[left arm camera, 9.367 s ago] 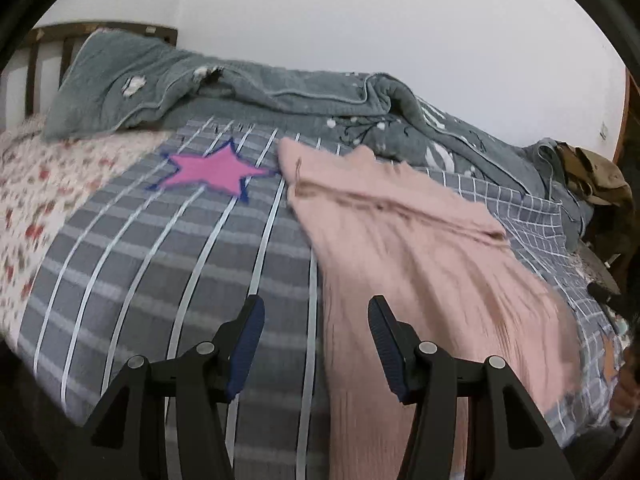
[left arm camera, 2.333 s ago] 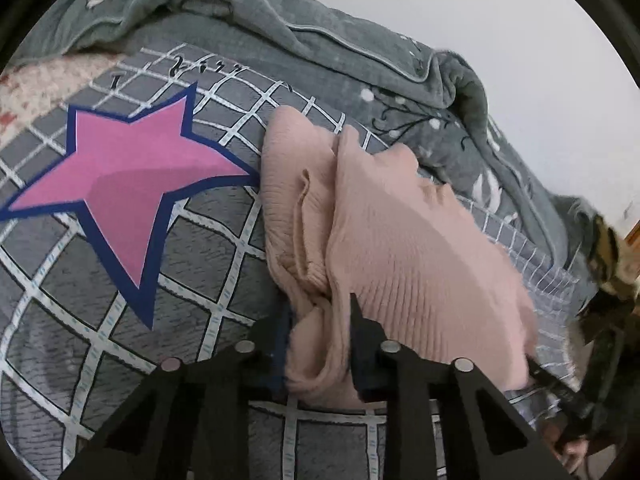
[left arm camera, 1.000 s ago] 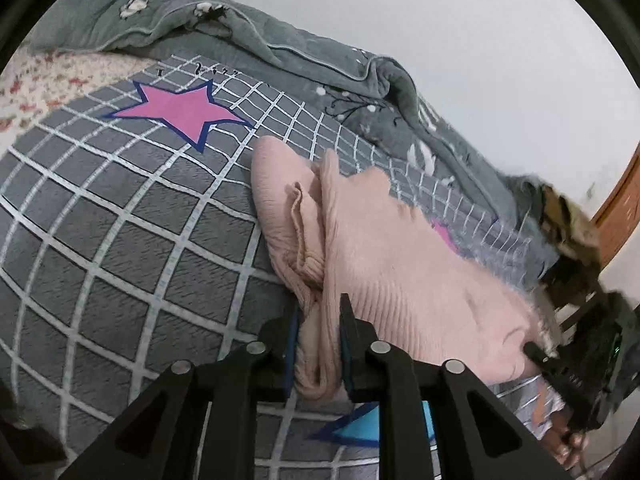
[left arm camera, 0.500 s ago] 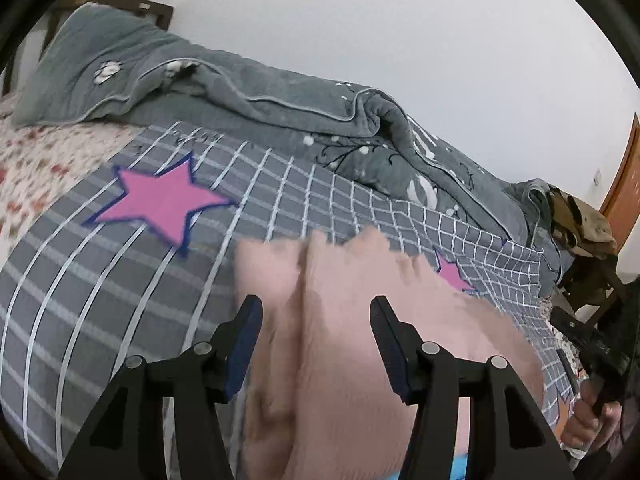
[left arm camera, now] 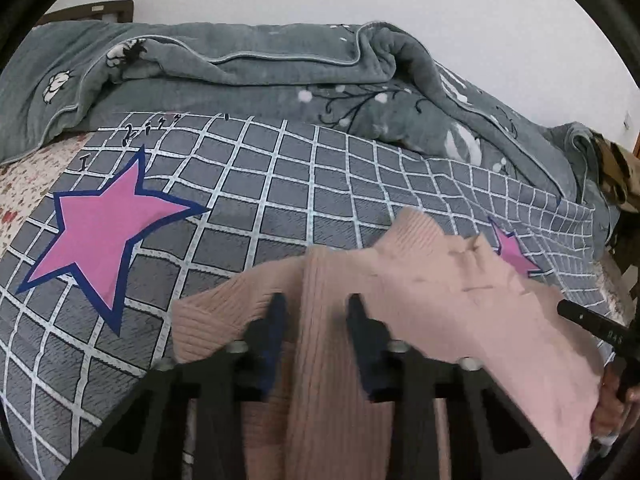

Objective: Fold small clothes

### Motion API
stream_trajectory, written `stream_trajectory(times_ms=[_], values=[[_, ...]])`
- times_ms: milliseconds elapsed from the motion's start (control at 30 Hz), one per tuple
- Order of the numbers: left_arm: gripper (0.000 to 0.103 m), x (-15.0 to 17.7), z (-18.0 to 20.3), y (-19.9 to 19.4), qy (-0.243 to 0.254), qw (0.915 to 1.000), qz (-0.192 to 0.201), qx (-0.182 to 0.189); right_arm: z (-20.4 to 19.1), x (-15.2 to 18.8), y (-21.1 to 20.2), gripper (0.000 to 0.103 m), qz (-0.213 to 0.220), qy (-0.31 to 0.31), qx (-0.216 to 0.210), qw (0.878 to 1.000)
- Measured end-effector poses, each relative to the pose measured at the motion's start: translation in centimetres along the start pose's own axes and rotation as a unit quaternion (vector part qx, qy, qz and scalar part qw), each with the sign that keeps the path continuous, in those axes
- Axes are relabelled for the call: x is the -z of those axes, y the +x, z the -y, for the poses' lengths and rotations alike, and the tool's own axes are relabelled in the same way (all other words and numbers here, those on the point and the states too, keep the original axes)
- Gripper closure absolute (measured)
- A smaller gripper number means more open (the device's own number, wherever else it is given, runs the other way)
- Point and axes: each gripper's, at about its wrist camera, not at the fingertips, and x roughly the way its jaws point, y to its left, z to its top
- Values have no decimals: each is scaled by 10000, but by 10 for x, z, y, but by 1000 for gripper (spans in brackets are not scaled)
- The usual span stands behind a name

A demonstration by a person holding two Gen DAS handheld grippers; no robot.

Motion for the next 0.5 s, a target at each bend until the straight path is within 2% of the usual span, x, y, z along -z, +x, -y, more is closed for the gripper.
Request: stream_trajectory(times_ms=[33,100,167,200,300,367,433,500], values=[[93,0,-2,1,-51,10000,0,67,1,0,5,65,-69,23,-60,10000],[95,-1,-8,-1,-205,9995,71,235,2,-1,14,68,-204,30,-125,9997],[96,-2,-16,-7,-398,9980,300,381,-2,-5,18,84,-254,-14,-102,9996],[96,-3,-21,-13,-520,9967,418,453,-4,-6,18,98,-234,-56,-101,9997],[96,-4,-28,-20,-617,9951,619,463,-17,-12,3,98,221,-250,-228,9992],[96,-5,-27,-13,-584,9966,463,365,-25,-16,0,98,336,-438,-109,9984],[96,-3,-27,3,-592,9980,103,208,-25,-17,13,98,144,-399,75,9991],[93,-2,-30,7,-625,9979,-8,195,-19,-14,31,97,-193,-259,171,9993]])
